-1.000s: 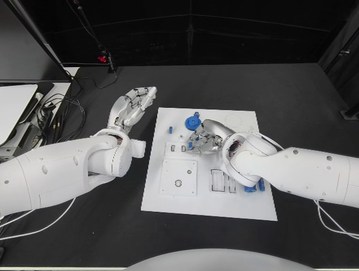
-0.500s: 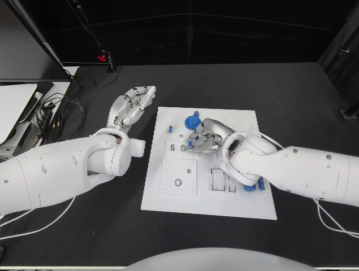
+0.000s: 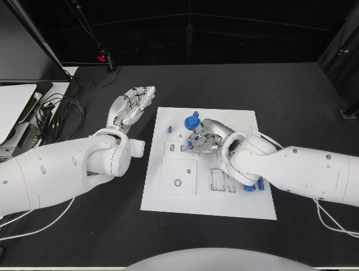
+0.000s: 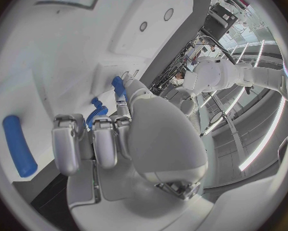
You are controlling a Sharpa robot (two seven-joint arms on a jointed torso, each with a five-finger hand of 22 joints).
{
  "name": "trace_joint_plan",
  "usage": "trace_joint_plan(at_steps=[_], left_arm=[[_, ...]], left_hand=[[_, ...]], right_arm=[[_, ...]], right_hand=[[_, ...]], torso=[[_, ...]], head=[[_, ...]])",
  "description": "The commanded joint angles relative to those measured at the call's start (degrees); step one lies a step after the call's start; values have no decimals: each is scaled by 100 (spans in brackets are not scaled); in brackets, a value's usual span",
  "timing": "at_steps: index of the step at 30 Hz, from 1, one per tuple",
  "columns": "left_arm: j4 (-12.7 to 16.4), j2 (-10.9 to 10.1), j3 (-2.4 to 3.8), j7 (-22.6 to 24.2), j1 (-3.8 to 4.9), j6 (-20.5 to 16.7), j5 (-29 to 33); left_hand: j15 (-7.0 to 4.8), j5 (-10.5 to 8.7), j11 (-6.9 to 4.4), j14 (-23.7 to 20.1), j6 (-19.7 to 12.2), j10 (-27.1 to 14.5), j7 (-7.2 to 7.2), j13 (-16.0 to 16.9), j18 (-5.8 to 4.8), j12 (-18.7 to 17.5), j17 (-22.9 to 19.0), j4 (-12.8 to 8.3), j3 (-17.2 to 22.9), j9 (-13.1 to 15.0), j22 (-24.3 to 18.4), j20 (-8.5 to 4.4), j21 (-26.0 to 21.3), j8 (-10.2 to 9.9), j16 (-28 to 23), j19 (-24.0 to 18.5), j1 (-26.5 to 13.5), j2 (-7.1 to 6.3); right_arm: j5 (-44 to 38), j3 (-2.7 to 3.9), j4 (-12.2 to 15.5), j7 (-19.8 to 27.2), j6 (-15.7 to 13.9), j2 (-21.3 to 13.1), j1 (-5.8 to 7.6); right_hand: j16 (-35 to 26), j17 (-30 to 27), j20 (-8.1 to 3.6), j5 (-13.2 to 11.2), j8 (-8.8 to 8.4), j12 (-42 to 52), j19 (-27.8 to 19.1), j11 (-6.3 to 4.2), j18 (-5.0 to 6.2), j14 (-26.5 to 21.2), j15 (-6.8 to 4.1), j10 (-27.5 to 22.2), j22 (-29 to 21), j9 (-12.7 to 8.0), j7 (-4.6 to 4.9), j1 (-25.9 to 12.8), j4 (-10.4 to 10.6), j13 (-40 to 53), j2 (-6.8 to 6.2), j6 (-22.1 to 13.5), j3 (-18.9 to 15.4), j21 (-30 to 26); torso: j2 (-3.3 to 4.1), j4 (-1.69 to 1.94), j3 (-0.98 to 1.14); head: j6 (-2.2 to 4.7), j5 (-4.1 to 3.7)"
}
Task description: Assemble the parts on the task board
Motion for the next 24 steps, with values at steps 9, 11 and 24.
trace_joint_plan(at_steps=[9, 11, 24], left_arm=[[1, 3, 3, 1412, 10, 30, -39], [-1, 4, 2, 1410, 10, 29, -39], [-8, 9, 1, 1413, 9, 32, -39]], left_hand=[[31, 37, 17, -8, 38, 5, 810, -10, -17, 18, -10, 13, -40, -12, 6, 39, 41, 18, 22, 2, 20, 54], [31, 37, 17, -8, 38, 5, 810, -10, -17, 18, -10, 13, -40, -12, 6, 39, 41, 18, 22, 2, 20, 54], [31, 37, 17, -8, 38, 5, 810, -10, -17, 18, -10, 13, -40, -12, 6, 39, 41, 18, 22, 2, 20, 54]], right_arm=[[-34, -5, 15, -65, 110, -16, -6], [-40, -5, 18, -69, 108, -19, -7], [-137, -6, 31, -70, 168, -45, -17]], right_hand=[[14, 1509, 47, -47, -28, 15, 617, 59, -42, 596, 56, 596, 1509, -6, 4, -27, -42, 1508, -47, -55, 1, 19], [14, 1509, 53, -55, -38, 15, 617, 61, -42, 596, 62, 596, 1509, -12, 0, -25, -53, 1508, -69, -90, -3, 19], [14, 1509, 88, -121, -38, 15, 617, 85, -42, 596, 91, 596, 1509, -24, 23, -9, -85, 1508, -352, -419, -65, 19]], torso=[[1, -3, -1], [2, -4, 1], [0, -3, 2]], head=[[-13, -8], [-13, -9], [-18, -6]])
